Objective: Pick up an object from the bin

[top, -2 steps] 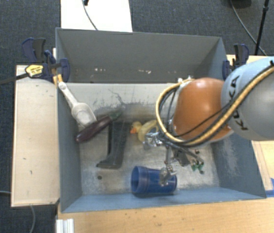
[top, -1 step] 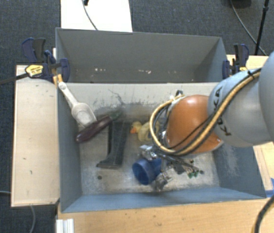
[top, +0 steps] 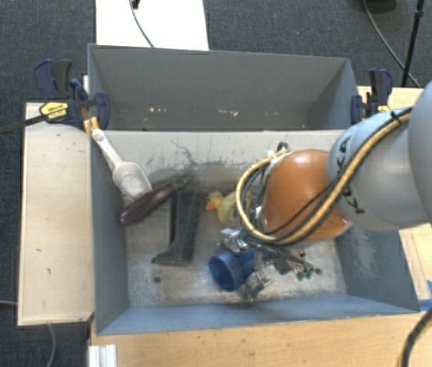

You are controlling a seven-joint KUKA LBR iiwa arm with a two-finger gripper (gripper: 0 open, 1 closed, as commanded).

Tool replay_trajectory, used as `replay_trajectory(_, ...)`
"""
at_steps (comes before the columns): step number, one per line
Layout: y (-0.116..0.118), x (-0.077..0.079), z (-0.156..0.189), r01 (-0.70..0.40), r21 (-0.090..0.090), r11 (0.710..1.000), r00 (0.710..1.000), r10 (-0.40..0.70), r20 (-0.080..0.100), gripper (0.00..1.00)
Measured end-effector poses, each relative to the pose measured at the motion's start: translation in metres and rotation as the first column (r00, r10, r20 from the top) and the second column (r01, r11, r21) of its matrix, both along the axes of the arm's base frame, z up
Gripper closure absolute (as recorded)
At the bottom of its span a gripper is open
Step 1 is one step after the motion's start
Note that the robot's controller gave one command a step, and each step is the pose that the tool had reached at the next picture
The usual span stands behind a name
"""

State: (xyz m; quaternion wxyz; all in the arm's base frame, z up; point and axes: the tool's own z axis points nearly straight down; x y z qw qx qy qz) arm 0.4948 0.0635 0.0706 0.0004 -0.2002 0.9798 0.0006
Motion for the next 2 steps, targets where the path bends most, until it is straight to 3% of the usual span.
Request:
replay_trajectory(1,-0.0066,-0.0021,0.1774,0.061,0.001,0.998,0.998,-0.061,0.009,1.0)
replay_trajectory(2,-0.0067,-0.0036,0.1742,0.06,-0.001,0.998,0.998,-0.06,0.002,1.0)
